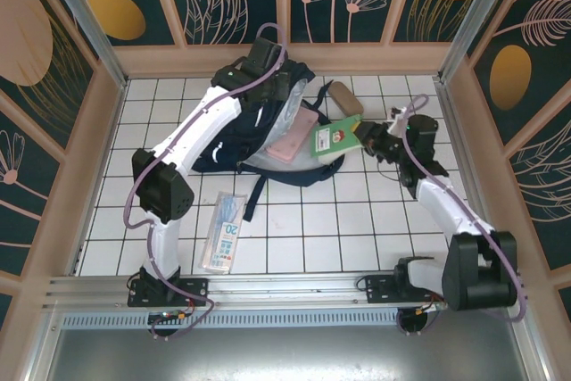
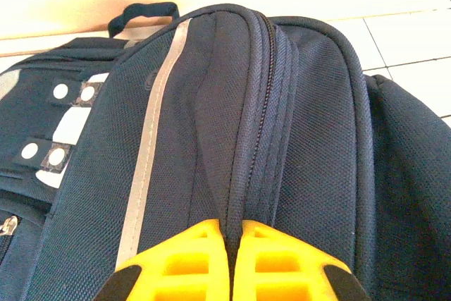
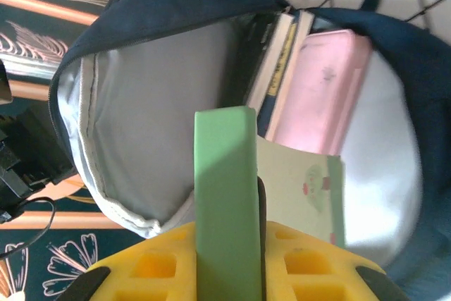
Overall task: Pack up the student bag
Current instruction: Open the student bag at the top-center of the table, then place the loose stationery in the student bag.
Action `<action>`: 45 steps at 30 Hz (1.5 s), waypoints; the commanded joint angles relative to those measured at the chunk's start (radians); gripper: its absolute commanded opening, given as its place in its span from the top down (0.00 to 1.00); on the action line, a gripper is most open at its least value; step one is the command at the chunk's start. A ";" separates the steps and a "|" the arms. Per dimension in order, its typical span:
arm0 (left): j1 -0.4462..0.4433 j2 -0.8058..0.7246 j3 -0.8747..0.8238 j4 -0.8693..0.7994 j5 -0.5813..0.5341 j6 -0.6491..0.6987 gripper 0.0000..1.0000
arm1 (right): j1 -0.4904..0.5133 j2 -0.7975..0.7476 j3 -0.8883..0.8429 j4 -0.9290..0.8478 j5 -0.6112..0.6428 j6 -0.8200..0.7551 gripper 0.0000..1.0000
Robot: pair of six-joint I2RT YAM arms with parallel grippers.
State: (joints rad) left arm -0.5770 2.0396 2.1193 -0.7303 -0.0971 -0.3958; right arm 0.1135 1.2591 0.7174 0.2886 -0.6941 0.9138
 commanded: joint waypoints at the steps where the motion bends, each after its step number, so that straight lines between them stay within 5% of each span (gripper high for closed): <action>1: 0.022 -0.073 0.030 0.115 0.044 -0.030 1.00 | 0.066 0.102 0.068 0.244 0.060 0.095 1.00; 21: 0.068 -0.061 0.119 0.151 0.179 -0.111 1.00 | 0.258 0.853 0.565 0.785 0.188 0.555 1.00; 28: 0.071 -0.056 0.122 0.147 0.187 -0.112 1.00 | 0.296 0.924 0.603 0.695 0.268 0.532 1.00; 38: 0.087 -0.055 0.131 0.138 0.204 -0.121 1.00 | 0.263 0.933 0.589 0.945 0.214 0.662 1.00; 45: 0.101 -0.059 0.131 0.144 0.228 -0.138 1.00 | 0.240 0.918 0.609 0.962 0.248 0.668 1.00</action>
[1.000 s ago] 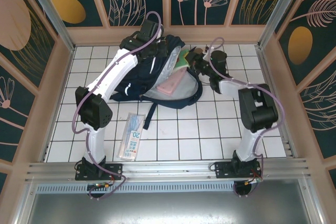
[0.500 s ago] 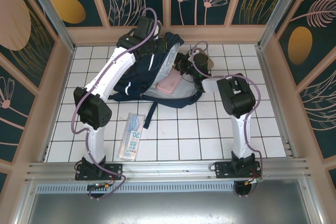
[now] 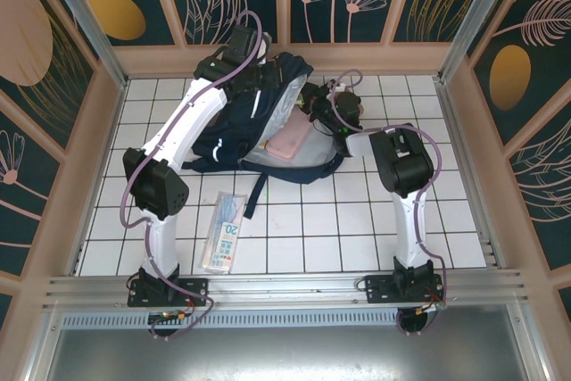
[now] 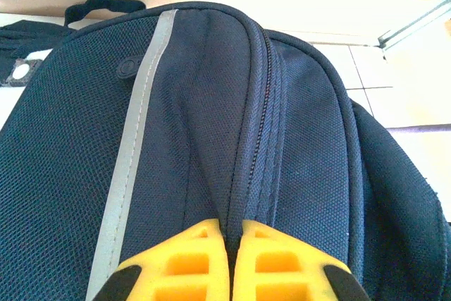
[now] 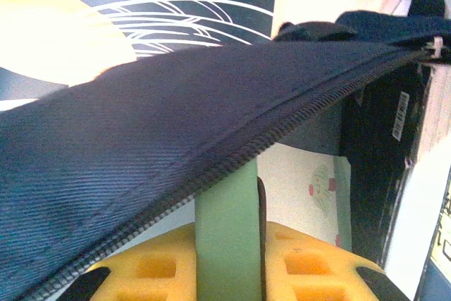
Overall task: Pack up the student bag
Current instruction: Place the loose stationery in the student bag.
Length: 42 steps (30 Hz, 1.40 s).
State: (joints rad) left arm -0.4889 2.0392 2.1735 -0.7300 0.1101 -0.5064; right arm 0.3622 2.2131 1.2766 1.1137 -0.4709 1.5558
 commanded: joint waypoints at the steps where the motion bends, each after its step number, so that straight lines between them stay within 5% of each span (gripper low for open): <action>1: 0.013 -0.059 0.077 0.146 0.025 -0.030 1.00 | -0.003 -0.026 0.061 0.123 0.025 0.024 1.00; 15: 0.039 -0.068 0.077 0.156 0.084 -0.076 1.00 | 0.021 -0.030 -0.068 0.006 0.135 -0.053 1.00; 24: 0.039 -0.062 0.073 0.158 0.104 -0.092 1.00 | 0.102 -0.041 -0.023 -0.319 0.172 -0.245 0.92; 29: 0.041 -0.056 0.069 0.161 0.115 -0.096 1.00 | 0.144 0.022 0.051 -0.290 0.115 -0.229 0.91; 37: 0.039 -0.067 0.042 0.166 0.109 -0.089 1.00 | 0.148 0.009 0.146 -0.498 0.040 -0.360 0.50; 42: 0.039 -0.071 0.032 0.167 0.109 -0.085 1.00 | 0.122 -0.051 0.127 -0.622 0.008 -0.476 0.47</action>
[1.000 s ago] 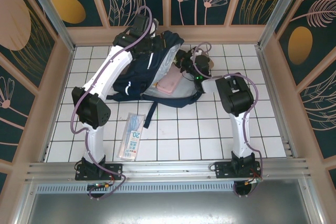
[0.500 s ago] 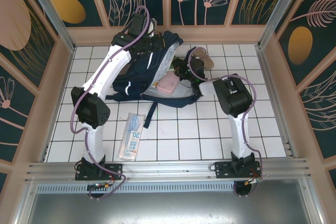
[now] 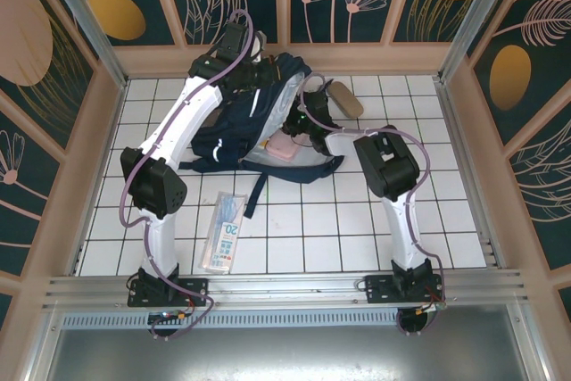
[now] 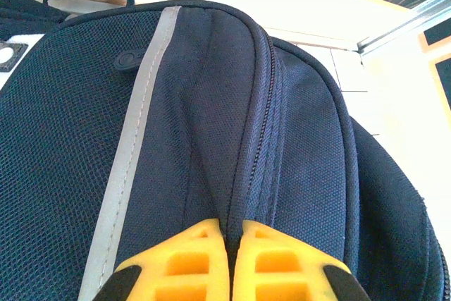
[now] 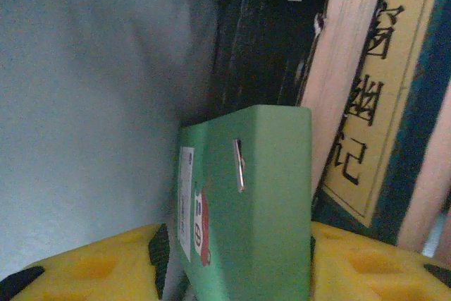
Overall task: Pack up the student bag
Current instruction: Place the loose stationery in the student bag.
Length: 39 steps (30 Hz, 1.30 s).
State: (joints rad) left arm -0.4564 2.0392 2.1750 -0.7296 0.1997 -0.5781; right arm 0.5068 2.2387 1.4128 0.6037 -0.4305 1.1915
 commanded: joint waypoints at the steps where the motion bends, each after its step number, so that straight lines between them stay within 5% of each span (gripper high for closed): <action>1: 0.007 -0.070 0.028 0.167 0.021 -0.012 1.00 | -0.027 -0.087 -0.013 -0.128 -0.042 -0.128 0.47; 9: 0.007 -0.080 -0.007 0.183 0.028 -0.015 1.00 | -0.032 -0.078 0.011 -0.155 -0.119 -0.158 0.82; 13: 0.007 -0.084 -0.016 0.188 0.030 -0.014 1.00 | -0.006 -0.020 0.070 -0.178 -0.137 -0.143 0.88; 21: 0.007 -0.097 -0.047 0.190 0.019 -0.004 1.00 | 0.027 0.000 0.125 -0.231 -0.138 -0.173 0.76; 39: 0.007 -0.194 -0.281 0.230 -0.102 0.053 1.00 | -0.093 -0.477 -0.173 -0.606 0.022 -0.568 0.52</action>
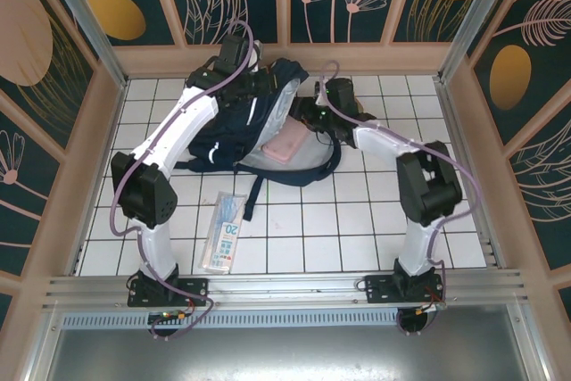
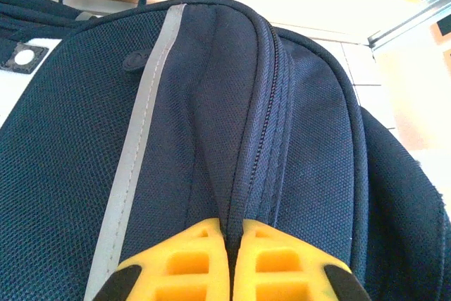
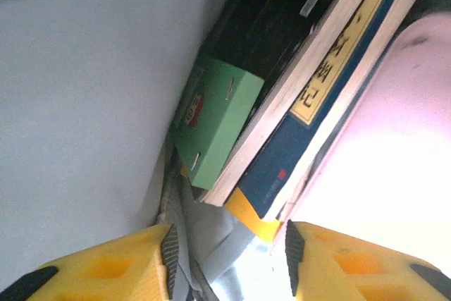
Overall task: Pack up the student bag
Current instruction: Place the loose stationery in the student bag, then pick up the glasses case from the top-right of the table.
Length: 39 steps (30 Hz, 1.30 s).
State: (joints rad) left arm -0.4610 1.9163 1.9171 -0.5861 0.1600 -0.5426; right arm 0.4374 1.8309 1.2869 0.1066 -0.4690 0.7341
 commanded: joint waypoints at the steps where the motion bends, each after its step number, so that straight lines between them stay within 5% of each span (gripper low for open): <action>1: 0.011 -0.075 -0.037 0.094 -0.059 0.020 1.00 | -0.038 -0.100 -0.067 -0.122 0.078 -0.123 0.50; 9: 0.012 -0.071 -0.072 0.132 -0.020 0.015 1.00 | -0.133 -0.215 -0.131 -0.226 0.207 -0.261 0.37; 14: 0.012 -0.071 -0.087 0.153 0.009 0.004 1.00 | -0.213 -0.224 -0.168 -0.113 0.239 -0.317 0.27; 26: 0.012 -0.082 -0.109 0.172 0.065 -0.013 1.00 | -0.302 0.132 0.200 -0.274 0.347 -0.454 0.09; 39: 0.012 -0.078 -0.087 0.155 0.072 -0.005 1.00 | -0.317 0.502 0.627 -0.516 0.363 -0.585 0.07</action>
State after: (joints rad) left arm -0.4599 1.8877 1.8061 -0.4896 0.2283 -0.5438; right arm 0.1249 2.2890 1.8427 -0.3157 -0.1051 0.1947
